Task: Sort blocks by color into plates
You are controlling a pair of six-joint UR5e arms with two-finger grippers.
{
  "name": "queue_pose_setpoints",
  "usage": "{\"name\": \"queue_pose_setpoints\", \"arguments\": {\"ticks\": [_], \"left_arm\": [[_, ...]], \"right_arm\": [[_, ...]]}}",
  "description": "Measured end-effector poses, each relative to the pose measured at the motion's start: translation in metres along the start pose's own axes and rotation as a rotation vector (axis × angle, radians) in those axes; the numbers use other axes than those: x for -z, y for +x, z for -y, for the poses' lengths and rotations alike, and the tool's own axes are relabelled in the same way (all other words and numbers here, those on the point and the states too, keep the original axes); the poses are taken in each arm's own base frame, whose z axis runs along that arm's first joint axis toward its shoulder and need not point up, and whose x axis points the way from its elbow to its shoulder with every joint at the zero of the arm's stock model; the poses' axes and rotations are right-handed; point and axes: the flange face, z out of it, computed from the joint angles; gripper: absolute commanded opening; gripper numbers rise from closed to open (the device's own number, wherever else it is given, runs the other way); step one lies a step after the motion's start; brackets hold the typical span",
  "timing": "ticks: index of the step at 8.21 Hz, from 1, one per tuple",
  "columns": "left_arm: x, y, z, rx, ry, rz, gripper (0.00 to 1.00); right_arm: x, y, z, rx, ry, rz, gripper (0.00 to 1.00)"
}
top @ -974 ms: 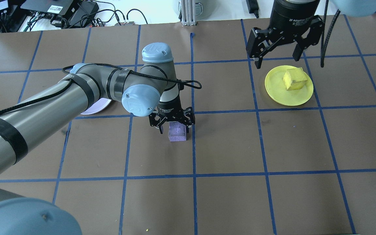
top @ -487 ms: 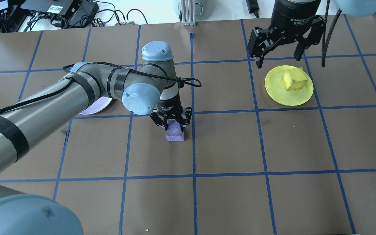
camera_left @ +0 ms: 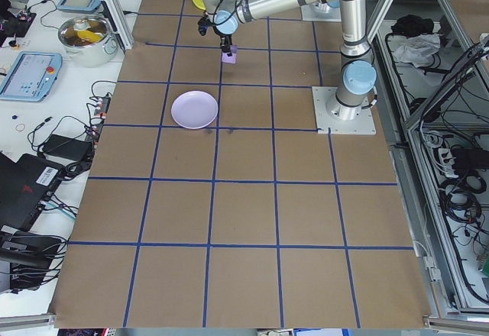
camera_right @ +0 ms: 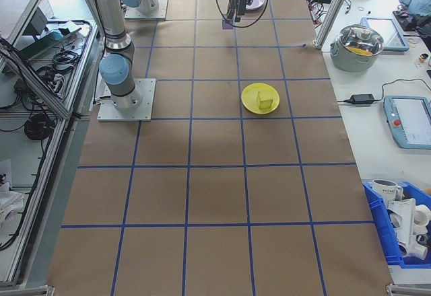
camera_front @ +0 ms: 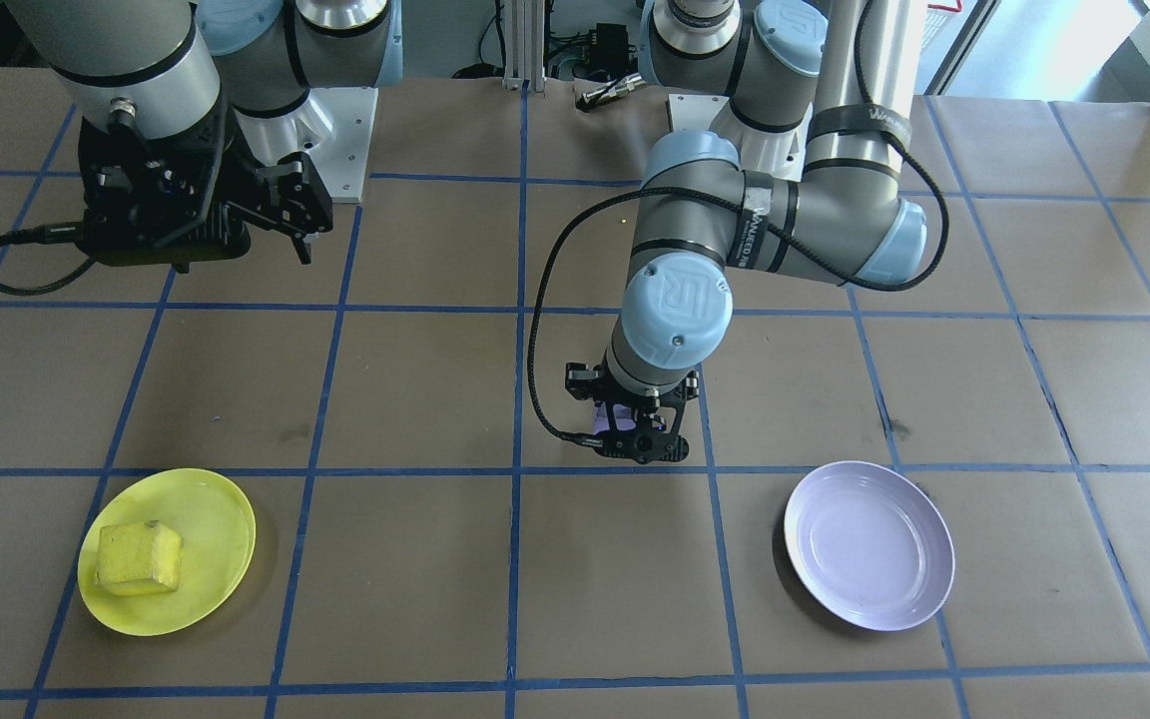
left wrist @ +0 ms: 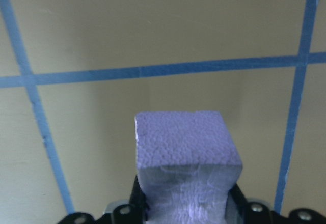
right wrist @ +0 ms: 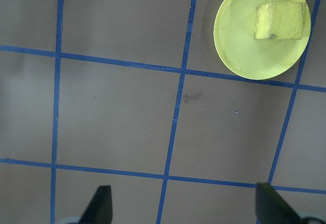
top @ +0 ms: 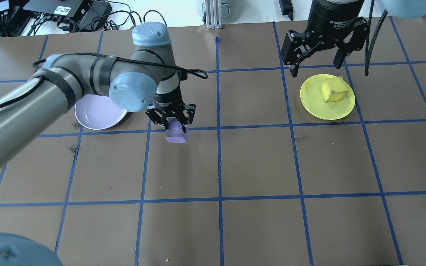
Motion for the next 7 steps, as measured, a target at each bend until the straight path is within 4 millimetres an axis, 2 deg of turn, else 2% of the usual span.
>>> {"name": "queue_pose_setpoints", "arguments": {"ticks": [1,2,3,5,6,7], "left_arm": [[0.034,-0.044,0.009,-0.017,0.036,0.007,0.00],[0.062,-0.096,0.018,-0.042,0.069,0.018,0.00],[0.080,-0.146,0.025,-0.066,0.094,0.023,0.00],[0.092,-0.226,0.040,-0.096,0.143,0.030,0.00],[0.087,-0.256,0.050,-0.105,0.168,0.036,0.00],[0.072,-0.276,0.064,-0.109,0.182,0.041,0.31]], "right_arm": [[0.000,0.000,0.000,0.000,0.000,0.000,1.00],[0.000,-0.001,0.000,0.001,0.000,0.000,1.00],[0.000,-0.001,0.000,0.001,0.000,0.000,1.00],[0.000,-0.001,0.000,0.001,0.001,0.000,1.00],[0.000,0.000,0.000,0.001,0.001,0.000,1.00],[0.000,0.000,0.000,0.000,0.000,0.000,1.00]]}}
